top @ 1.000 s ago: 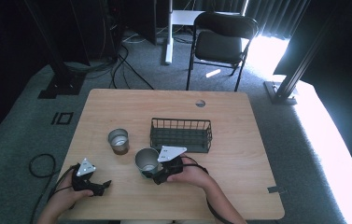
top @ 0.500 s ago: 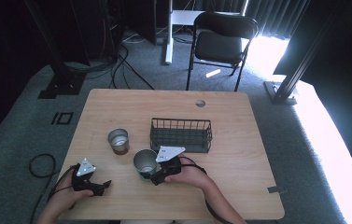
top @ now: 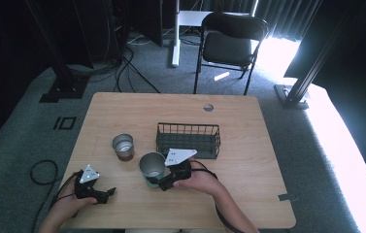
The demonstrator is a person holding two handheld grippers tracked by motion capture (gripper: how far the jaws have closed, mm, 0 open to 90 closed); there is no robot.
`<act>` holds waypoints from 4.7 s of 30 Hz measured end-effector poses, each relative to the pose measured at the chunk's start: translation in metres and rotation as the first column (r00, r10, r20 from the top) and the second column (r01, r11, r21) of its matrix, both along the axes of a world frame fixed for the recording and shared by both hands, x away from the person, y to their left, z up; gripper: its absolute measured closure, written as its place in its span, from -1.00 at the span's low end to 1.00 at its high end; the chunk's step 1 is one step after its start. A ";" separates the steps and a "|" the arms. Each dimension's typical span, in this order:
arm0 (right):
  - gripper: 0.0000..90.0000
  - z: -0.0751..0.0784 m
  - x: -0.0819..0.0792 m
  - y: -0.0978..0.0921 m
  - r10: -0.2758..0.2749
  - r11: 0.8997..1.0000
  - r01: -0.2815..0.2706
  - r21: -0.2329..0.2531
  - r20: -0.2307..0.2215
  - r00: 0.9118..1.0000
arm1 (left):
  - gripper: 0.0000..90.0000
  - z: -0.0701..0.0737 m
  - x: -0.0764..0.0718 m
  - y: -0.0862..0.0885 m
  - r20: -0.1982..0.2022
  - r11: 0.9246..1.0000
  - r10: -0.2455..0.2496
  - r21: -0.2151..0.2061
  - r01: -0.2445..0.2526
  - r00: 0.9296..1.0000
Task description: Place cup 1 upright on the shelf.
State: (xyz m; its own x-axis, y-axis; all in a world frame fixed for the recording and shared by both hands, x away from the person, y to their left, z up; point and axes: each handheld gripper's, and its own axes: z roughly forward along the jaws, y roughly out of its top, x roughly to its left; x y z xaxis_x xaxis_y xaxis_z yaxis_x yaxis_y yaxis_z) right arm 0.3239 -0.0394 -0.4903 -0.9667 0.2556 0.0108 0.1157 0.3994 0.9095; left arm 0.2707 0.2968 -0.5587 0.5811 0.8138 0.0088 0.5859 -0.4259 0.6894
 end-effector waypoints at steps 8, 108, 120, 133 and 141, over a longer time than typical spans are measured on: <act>-0.69 0.021 0.000 -0.006 -0.024 0.999 0.024 0.043 0.012 1.000 | -0.97 0.000 0.000 0.000 0.000 1.000 0.000 0.001 0.000 1.000; -0.76 0.014 0.064 -0.124 -0.701 0.713 0.698 0.059 0.040 0.712 | -0.97 0.000 0.000 0.000 -0.001 1.000 0.000 0.000 0.000 1.000; -0.76 0.010 0.051 -0.138 -0.685 0.728 0.681 0.078 0.045 0.727 | -0.97 0.000 0.000 0.000 -0.001 1.000 0.000 0.000 0.000 1.000; -0.76 -0.002 0.034 -0.154 -0.670 0.742 0.667 0.066 0.023 0.742 | -0.97 0.000 0.000 0.000 -0.001 1.000 0.000 0.000 0.000 1.000; -0.76 -0.019 0.024 -0.165 -0.653 0.757 0.652 0.036 0.021 0.757 | -0.97 0.000 0.000 0.000 -0.001 1.000 0.000 0.000 0.000 1.000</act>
